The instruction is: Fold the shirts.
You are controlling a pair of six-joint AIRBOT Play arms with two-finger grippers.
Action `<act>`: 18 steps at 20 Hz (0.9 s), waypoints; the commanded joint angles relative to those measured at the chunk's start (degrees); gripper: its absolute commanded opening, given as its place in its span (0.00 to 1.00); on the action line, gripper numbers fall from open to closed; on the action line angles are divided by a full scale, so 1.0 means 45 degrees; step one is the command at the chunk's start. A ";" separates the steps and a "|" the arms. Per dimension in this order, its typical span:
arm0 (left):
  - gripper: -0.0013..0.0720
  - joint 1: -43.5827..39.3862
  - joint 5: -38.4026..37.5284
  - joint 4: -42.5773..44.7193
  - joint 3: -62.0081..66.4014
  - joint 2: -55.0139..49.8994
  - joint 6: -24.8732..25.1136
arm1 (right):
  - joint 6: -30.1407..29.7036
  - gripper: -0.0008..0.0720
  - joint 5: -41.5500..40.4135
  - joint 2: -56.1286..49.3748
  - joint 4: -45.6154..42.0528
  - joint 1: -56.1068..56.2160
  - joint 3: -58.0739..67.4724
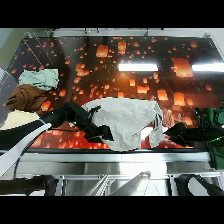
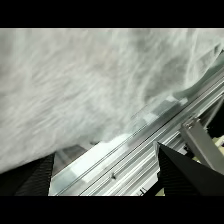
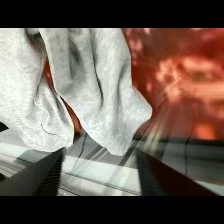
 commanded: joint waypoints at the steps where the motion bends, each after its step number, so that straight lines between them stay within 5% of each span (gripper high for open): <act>1: 0.97 -0.0316 -0.0437 0.0083 0.1175 -0.1112 -0.0005 | 0.0369 0.87 -0.0010 0.0525 -0.0019 0.0005 -0.0942; 4: 0.96 -0.0311 -0.0495 0.0092 0.1685 -0.1564 -0.0005 | 0.0398 0.87 -0.0427 0.0505 0.0000 0.0005 -0.2030; 6: 0.46 -0.0311 -0.0724 0.0112 0.1928 -0.1608 0.0024 | 0.0359 0.87 -0.1214 0.0505 0.0209 0.0010 -0.2599; 7: 0.35 -0.0311 -0.0894 0.0112 0.2064 -0.1603 0.0024 | 0.0262 0.87 -0.1671 0.0495 0.0476 0.0010 -0.2773; 9: 0.34 -0.0316 -0.1122 0.0112 0.2327 -0.1608 0.0024 | -0.0262 0.87 -0.2293 0.0403 0.1409 0.0068 -0.2856; 11: 0.04 -0.0311 -0.1107 0.0136 0.2569 -0.1608 0.0136 | -0.0801 0.87 -0.2943 0.0151 0.2662 0.0680 -0.2856; 13: 0.04 -0.0311 -0.1093 0.0185 0.2744 -0.1608 0.0141 | -0.1141 0.85 -0.3891 -0.0301 0.3711 0.1855 -0.2856; 17: 0.04 -0.0180 -0.0942 0.0180 0.2735 -0.1540 0.0369 | -0.2939 0.03 -0.4833 -0.1438 0.6339 0.4333 -0.2832; 18: 0.04 -0.0063 -0.0699 0.0049 0.2735 -0.1326 0.0636 | -0.3526 0.04 -0.4308 -0.1486 0.7077 0.4590 -0.2764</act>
